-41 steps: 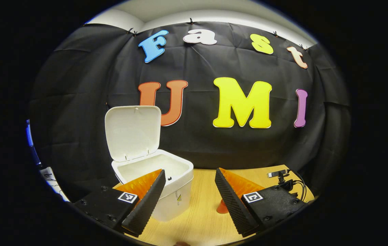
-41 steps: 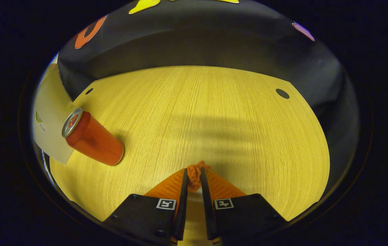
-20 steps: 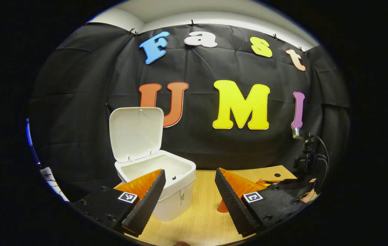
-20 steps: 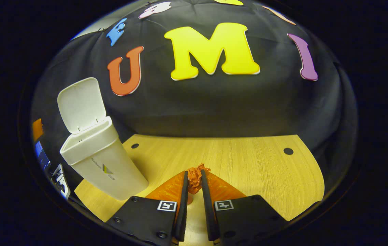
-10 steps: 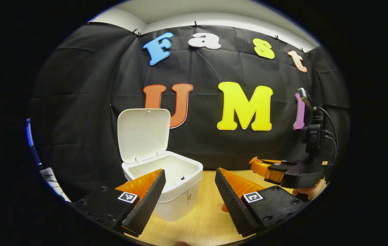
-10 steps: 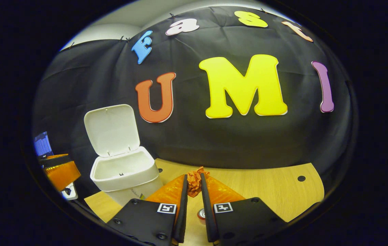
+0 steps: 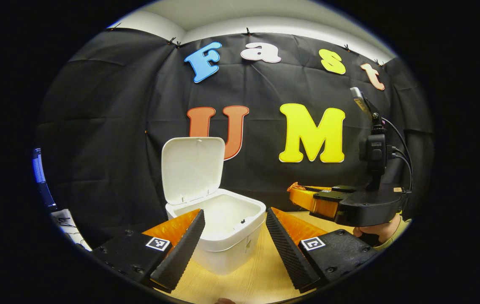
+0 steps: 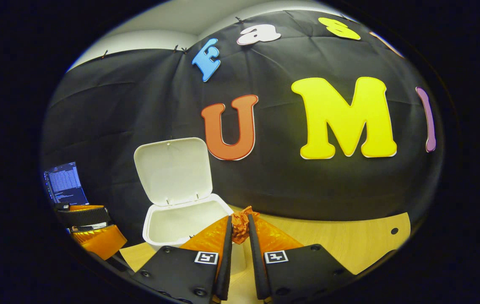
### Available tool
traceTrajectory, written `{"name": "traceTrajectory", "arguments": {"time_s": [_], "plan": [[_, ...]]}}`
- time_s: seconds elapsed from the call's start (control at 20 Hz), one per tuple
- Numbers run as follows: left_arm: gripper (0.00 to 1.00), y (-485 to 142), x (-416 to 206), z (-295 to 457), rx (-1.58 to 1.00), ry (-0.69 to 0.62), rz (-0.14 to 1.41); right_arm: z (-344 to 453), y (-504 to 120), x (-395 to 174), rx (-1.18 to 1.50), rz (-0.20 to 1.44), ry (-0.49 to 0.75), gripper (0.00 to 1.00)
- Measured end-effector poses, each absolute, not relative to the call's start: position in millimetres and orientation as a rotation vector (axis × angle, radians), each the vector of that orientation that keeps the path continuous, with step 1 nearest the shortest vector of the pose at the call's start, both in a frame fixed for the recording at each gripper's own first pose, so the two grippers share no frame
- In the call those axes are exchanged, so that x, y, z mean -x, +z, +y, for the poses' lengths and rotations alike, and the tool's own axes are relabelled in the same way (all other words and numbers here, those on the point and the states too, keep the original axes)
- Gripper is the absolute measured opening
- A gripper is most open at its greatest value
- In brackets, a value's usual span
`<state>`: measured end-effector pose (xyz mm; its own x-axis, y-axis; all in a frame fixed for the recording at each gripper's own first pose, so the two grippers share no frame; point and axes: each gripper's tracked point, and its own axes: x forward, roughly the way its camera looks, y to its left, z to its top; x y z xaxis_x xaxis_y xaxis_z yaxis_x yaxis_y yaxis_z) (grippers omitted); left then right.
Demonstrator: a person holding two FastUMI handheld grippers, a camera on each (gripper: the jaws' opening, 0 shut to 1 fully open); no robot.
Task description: Press the lid of the desktop garbage bin to open it, pick up the crumpled paper on the desktop and throw it into the bin, then pick up the pop can on the desktop and drop it into the bin, and finally close the garbage bin lid.
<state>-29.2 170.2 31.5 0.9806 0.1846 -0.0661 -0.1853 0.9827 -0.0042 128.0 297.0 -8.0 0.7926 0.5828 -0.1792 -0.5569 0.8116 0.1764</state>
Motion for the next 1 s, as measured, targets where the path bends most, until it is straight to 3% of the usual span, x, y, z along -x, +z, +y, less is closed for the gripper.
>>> {"name": "traceTrajectory", "arguments": {"time_s": [0.65,0.7,0.95,1.0], "plan": [[0.96,34.1,38.9,209.9,0.007,0.268,0.066,385.6,-6.7,-130.7,-0.079,0.238,0.772,0.25],[0.96,32.9,38.5,211.7,0.008,0.272,0.068,388.9,-6.6,-131.8,-0.076,0.238,0.777,0.30],[0.96,29.9,40.7,220.0,0.008,0.293,0.076,401.6,-5.8,-133.2,-0.095,0.233,0.796,0.33],[0.96,30.3,41.8,221.0,0.007,0.297,0.076,405.3,-7.0,-133.4,-0.099,0.236,0.798,0.45]]}}
